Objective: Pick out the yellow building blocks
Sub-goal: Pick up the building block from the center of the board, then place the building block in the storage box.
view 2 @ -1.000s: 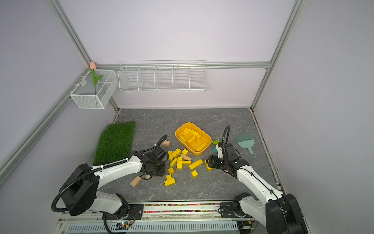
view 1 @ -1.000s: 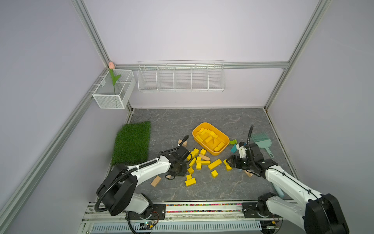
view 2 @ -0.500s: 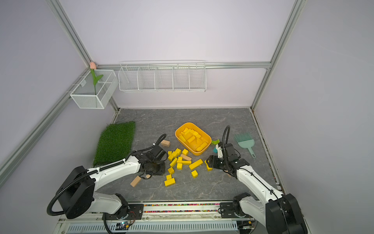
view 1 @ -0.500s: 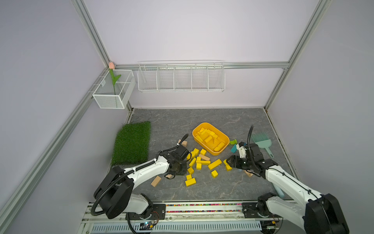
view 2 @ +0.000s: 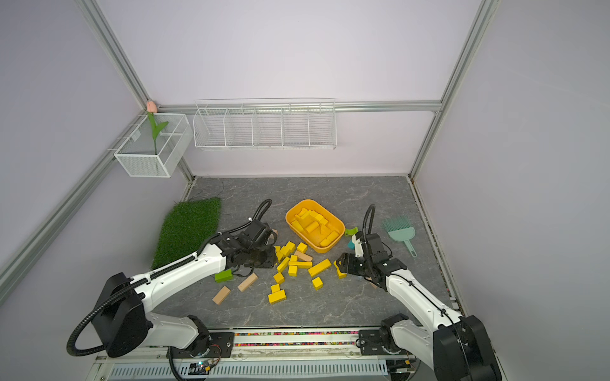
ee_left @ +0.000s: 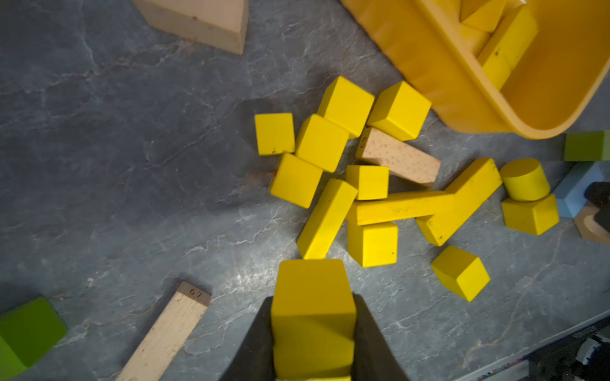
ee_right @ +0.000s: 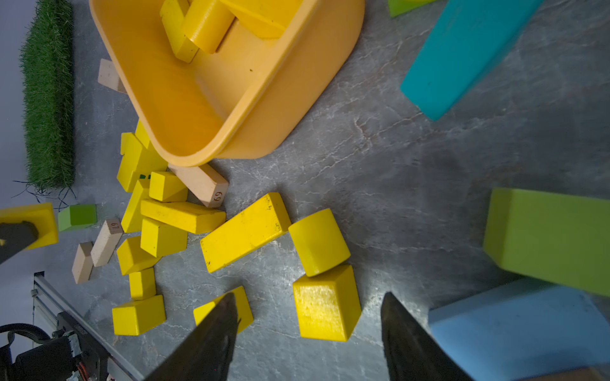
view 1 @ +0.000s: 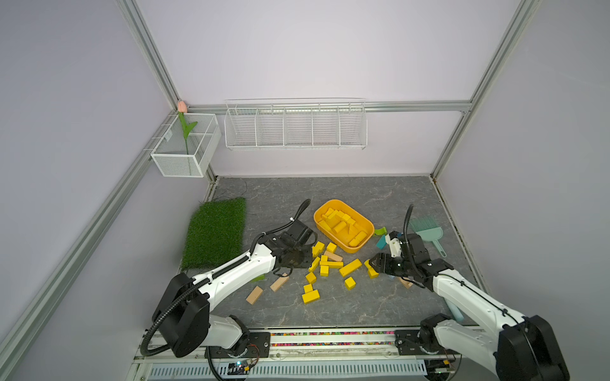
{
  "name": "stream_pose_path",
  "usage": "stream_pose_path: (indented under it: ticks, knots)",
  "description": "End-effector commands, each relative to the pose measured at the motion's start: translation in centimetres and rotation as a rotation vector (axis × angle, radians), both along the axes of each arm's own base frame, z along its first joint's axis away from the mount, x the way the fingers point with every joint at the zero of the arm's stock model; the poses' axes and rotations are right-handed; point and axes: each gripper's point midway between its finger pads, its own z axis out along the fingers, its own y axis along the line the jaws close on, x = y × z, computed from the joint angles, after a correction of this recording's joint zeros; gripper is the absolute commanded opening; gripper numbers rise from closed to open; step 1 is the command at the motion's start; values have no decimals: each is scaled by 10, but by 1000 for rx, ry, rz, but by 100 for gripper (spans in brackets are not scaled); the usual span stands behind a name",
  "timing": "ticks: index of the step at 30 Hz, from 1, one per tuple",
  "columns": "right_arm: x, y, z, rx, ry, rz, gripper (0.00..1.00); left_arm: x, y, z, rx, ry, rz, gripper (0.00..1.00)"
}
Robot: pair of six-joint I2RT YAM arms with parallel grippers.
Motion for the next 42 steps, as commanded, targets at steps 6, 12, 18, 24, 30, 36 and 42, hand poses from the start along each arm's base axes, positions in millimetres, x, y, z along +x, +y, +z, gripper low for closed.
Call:
stream_pose_path:
  ticks: [6,12,18,24,30,36,42]
  knots:
    - [-1,-1,3,15,-20,-6,70,25,-32,2,1,7,-51,26]
    - [-2,-1,5,23,-30,1,70,45,-54,14,-13,-8,-69,27]
    - [-2,2,4,35,-28,21,70,78,-80,20,43,-28,-118,28]
    - [-3,3,3,45,-28,31,70,121,-106,3,139,-40,-156,30]
    - [-4,2,4,50,-35,31,71,159,-123,-13,173,-40,-149,32]
    - [-5,1,4,55,-36,27,71,184,-121,-25,201,-34,-135,33]
    - [-4,0,5,59,-38,26,71,189,-129,-31,186,-44,-237,40]
